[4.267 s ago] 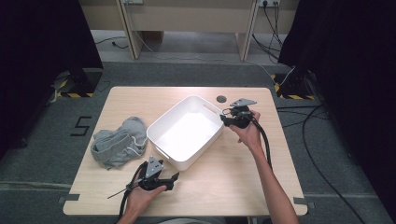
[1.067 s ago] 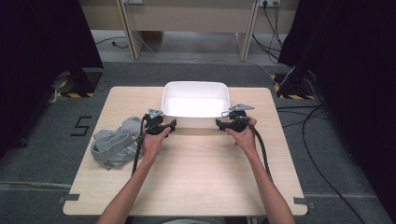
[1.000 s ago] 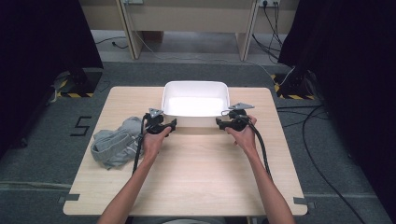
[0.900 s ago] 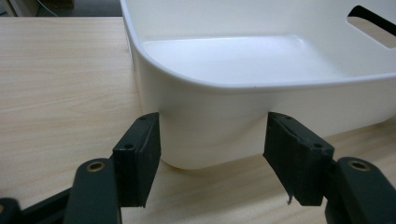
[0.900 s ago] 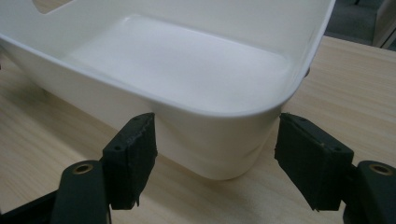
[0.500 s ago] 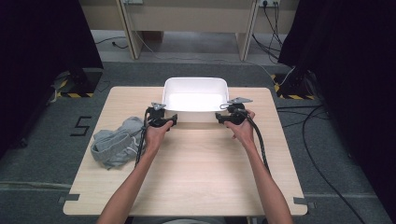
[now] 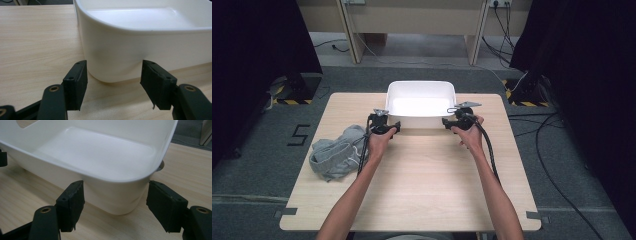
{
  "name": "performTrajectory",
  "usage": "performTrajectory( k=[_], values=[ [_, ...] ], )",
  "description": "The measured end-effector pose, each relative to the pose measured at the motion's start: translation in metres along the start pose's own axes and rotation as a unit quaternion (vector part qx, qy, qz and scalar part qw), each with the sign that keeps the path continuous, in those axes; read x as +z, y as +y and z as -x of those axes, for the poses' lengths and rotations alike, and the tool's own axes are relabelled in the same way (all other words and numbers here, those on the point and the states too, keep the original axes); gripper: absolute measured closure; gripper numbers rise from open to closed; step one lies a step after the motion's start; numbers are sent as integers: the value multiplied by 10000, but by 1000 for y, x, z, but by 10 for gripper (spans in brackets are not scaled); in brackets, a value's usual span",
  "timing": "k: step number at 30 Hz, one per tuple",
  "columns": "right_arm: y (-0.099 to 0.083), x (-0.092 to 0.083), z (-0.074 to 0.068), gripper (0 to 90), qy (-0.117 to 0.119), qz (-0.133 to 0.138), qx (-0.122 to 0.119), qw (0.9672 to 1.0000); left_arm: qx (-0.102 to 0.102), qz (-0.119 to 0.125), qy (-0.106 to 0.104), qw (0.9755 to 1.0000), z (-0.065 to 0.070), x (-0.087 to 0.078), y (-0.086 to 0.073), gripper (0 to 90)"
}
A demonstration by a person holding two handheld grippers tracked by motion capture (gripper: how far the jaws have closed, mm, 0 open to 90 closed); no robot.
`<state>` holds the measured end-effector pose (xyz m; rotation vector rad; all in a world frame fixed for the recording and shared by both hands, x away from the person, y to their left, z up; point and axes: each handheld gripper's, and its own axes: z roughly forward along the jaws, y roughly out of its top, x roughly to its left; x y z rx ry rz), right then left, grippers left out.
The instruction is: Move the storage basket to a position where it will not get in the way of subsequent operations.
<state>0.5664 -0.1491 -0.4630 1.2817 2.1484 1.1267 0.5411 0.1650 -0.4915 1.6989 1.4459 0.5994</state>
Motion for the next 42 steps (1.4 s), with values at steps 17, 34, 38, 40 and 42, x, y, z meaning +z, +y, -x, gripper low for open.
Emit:
performTrajectory(
  k=[17,34,38,40,42],
  values=[
    [-3,-17,-3,301,-76,-43,-67,9999,258,-86,-171,9995,4,-22,3,294],
    [-11,-51,-29,303,161,93,-320,9993,567,6,-802,9952,12,-78,-19,265],
    [-12,-57,-38,303,267,107,-389,9988,618,49,-957,9935,13,-94,-27,257],
    [-13,-60,-42,302,322,129,-427,9985,626,79,-1006,9929,13,-101,-31,254],
    [-14,-62,-47,302,377,139,-469,9981,649,83,-1067,9921,12,-107,-36,253]
  ],
)
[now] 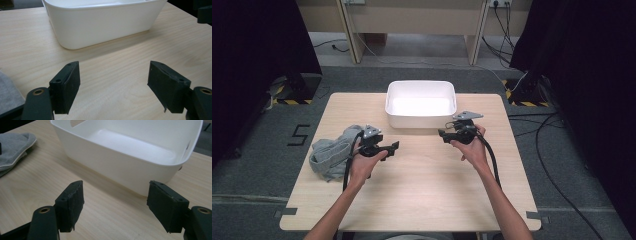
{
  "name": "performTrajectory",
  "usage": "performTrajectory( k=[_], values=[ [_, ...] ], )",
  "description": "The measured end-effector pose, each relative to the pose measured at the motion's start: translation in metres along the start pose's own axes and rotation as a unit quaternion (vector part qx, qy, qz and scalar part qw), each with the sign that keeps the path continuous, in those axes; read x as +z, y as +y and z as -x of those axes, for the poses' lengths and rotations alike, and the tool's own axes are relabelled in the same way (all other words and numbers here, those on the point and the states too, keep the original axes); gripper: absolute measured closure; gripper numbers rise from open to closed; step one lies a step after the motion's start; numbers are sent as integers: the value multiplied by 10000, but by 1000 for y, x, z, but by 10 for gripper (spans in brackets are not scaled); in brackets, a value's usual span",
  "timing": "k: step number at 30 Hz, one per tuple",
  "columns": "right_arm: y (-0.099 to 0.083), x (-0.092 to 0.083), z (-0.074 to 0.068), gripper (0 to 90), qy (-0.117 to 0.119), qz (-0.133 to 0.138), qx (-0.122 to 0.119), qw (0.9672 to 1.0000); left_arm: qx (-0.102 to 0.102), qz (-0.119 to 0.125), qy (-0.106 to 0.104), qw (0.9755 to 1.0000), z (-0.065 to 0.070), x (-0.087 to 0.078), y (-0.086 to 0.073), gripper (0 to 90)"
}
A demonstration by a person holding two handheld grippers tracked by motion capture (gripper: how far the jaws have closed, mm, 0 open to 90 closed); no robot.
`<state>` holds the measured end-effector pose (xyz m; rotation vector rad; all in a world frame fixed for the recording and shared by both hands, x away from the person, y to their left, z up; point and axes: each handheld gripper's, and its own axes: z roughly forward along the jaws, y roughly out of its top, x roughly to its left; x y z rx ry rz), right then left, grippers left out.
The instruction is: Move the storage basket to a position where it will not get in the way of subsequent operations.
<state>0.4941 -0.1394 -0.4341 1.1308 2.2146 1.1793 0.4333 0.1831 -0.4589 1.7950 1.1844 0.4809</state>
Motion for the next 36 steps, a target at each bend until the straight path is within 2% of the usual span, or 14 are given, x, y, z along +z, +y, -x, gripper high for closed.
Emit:
performTrajectory(
  k=[9,10,11,17,22,27,29,36],
  values=[
    [-5,-1,-18,302,188,7,-176,9997,67,-7,-170,9998,4,-21,-21,251],
    [-6,-1,-20,302,209,-15,-183,9996,133,-13,-179,9997,6,-23,-24,251],
    [-7,-1,-22,302,234,-25,-221,9995,220,-29,-150,9996,7,-27,-26,251],
    [-12,-1,-30,302,333,-23,-307,9990,283,15,-150,9995,9,-41,-38,249],
    [-19,-2,-36,302,404,-62,-332,9986,343,-68,-82,9994,8,-49,-51,247],
    [-23,-3,-39,302,447,-79,-335,9984,379,-27,-14,9993,7,-57,-59,240],
    [-25,-3,-41,302,478,-79,-331,9983,402,16,77,9992,6,-61,-61,237],
    [-31,-2,-50,300,598,-112,-403,9973,269,154,252,9992,-5,-77,-64,227]
  ],
)
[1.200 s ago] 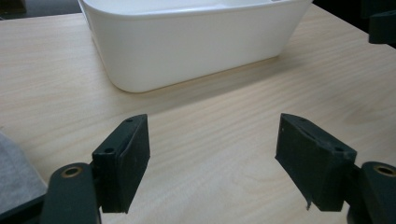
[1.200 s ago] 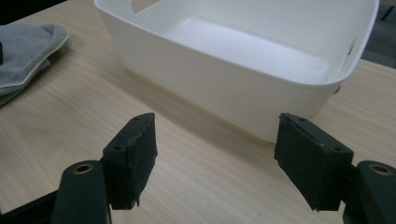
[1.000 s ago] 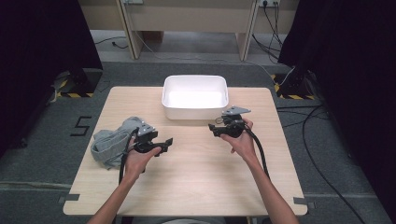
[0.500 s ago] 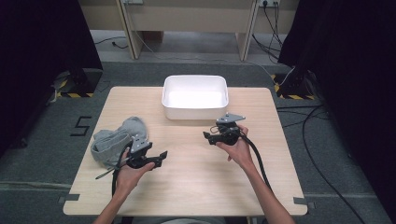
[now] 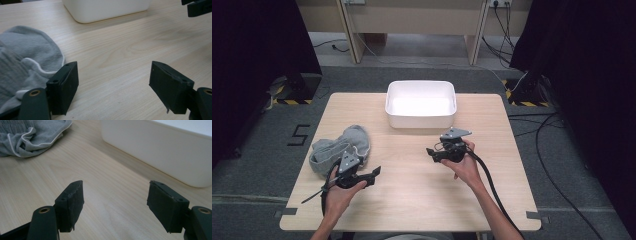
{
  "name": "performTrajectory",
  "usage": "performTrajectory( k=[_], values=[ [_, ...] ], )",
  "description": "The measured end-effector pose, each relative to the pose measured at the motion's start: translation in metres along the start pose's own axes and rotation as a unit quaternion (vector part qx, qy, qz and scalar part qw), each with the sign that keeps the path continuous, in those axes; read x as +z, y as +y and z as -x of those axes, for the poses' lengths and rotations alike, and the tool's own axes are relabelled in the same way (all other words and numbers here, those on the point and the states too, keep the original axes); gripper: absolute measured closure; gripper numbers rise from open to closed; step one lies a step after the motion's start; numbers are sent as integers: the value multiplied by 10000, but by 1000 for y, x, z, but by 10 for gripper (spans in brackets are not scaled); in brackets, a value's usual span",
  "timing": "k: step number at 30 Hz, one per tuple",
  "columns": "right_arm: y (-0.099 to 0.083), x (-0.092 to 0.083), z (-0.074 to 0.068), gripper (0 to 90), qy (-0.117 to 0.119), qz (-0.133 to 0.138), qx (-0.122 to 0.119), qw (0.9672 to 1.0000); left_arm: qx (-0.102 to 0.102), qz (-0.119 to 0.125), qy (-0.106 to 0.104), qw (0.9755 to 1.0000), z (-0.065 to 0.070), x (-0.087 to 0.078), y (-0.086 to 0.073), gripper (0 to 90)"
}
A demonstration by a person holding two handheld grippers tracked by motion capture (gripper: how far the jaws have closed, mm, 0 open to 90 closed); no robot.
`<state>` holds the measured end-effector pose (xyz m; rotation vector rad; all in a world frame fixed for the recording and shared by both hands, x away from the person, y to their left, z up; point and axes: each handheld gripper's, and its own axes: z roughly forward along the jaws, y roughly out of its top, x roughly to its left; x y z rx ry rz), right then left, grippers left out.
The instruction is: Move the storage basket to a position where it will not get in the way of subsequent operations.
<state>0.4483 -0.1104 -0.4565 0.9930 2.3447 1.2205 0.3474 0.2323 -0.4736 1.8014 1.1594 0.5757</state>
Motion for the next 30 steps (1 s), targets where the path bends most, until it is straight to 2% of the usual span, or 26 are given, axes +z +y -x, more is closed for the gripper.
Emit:
performTrajectory(
  k=[8,14,17,21,23,25,28,30],
  values=[
    [-9,5,-10,298,126,-78,-42,9999,-28,108,205,9997,-7,-14,2,225],
    [-13,7,-14,298,160,-85,-67,9998,-182,154,425,9988,-18,-22,1,223],
    [-14,6,-14,299,159,-90,-29,9998,-277,208,456,9984,-24,-28,1,221],
    [-15,8,-15,299,188,-89,-38,9998,-337,290,628,9970,-33,-35,3,219],
    [-15,9,-16,300,185,-98,-42,9998,-259,283,816,9959,-37,-36,3,219],
    [-15,9,-17,302,199,-100,-47,9997,-273,285,941,9948,-42,-36,1,219],
    [-16,10,-17,301,208,-91,-38,9997,-393,253,1006,9938,-51,-34,-3,219],
    [-16,11,-17,302,211,-103,-18,9997,-373,202,1133,9926,-56,-30,-5,219]
  ],
)
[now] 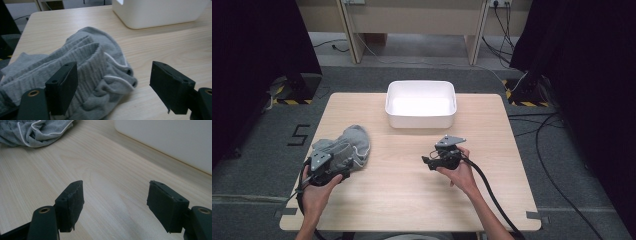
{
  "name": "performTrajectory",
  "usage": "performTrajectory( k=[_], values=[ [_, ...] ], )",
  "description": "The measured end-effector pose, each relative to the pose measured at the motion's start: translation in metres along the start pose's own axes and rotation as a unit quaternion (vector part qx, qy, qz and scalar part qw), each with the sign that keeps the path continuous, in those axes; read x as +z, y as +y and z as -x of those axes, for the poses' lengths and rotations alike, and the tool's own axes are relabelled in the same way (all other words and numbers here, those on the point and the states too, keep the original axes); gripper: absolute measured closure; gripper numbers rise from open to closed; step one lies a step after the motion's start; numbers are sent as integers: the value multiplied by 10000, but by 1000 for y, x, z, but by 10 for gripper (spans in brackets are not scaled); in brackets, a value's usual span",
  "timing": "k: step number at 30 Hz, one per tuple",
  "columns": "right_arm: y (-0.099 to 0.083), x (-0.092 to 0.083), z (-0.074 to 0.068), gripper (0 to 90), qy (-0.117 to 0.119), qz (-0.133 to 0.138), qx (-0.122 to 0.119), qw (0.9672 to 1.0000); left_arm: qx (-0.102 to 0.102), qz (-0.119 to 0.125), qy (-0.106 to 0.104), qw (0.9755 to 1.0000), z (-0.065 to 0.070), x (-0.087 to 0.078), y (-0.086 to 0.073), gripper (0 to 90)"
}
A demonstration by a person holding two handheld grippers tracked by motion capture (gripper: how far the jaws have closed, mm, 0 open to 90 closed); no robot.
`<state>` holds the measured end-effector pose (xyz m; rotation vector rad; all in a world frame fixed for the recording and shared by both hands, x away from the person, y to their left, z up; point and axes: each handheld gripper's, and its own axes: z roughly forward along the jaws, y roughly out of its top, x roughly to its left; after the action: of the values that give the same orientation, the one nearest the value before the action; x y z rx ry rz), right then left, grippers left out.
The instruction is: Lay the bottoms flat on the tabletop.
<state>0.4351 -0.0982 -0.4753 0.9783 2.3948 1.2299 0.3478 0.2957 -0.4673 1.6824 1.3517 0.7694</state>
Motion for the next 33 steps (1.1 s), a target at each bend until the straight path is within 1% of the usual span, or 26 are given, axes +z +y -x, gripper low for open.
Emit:
performTrajectory(
  k=[2,4,5,6,7,8,10,11,15,18,19,20,21,22,23,24,25,26,28,29,30,32,33],
  values=[
    [-1,1,-1,301,4,-38,-20,10000,19,-72,91,9999,-5,6,-2,222],
    [-1,1,-1,302,29,-42,-72,10000,15,-159,114,9998,-9,11,-5,227],
    [-1,1,-1,302,36,-45,-47,10000,9,-209,109,9997,-11,14,-6,230],
    [-1,1,-1,302,31,-47,-27,10000,-44,-240,80,9997,-13,17,-8,235],
    [-1,2,-1,302,30,-40,-23,10000,-94,-286,2,9995,-15,20,-10,239],
    [-1,2,-1,302,28,-52,-15,10000,-77,-309,-37,9995,-15,22,-11,270],
    [-2,2,-2,302,35,-75,-18,10000,67,-343,11,9994,-15,24,-14,322],
    [-2,2,-2,302,47,-74,-36,10000,127,-387,-9,9992,-16,25,-15,365],
    [-1,3,-3,302,60,-68,-37,10000,89,-460,-182,9987,-21,28,-23,636],
    [-2,3,-2,302,45,-82,-43,9999,3,-481,-287,9984,-21,28,-26,719],
    [-2,3,-3,302,43,-73,-48,10000,-52,-544,-439,9975,-21,29,-26,754],
    [-1,2,-3,302,48,-77,-50,9999,-123,-658,-623,9958,-19,31,-28,789],
    [-1,2,-3,302,53,-72,-48,9999,-52,-743,-664,9950,-14,35,-32,801],
    [-1,3,-3,302,55,-60,-45,10000,58,-889,-733,9933,-8,40,-37,824],
    [-1,2,-3,302,60,-64,-35,10000,145,-905,-788,9927,-1,43,-39,829],
    [-1,2,-2,302,57,-63,-33,10000,316,-928,-732,9925,6,43,-37,830],
    [-1,2,-1,301,42,-57,-44,10000,355,-965,-850,9911,11,43,-35,829],
    [-1,1,-1,301,33,-66,-40,10000,393,-968,-926,9902,16,43,-34,818],
    [-1,-1,0,301,36,-37,-3,10000,566,-966,-892,9897,25,43,-33,780],
    [-1,-2,1,301,31,-38,-6,10000,569,-965,-909,9895,26,41,-32,768],
    [-1,-3,2,301,27,-11,-18,10000,516,-924,-928,9900,26,40,-31,758],
    [-1,-5,3,301,12,7,-19,10000,395,-805,-914,9918,25,36,-27,724],
    [-1,-5,3,301,6,-7,11,10000,350,-706,-906,9928,24,32,-23,692]
  ],
)
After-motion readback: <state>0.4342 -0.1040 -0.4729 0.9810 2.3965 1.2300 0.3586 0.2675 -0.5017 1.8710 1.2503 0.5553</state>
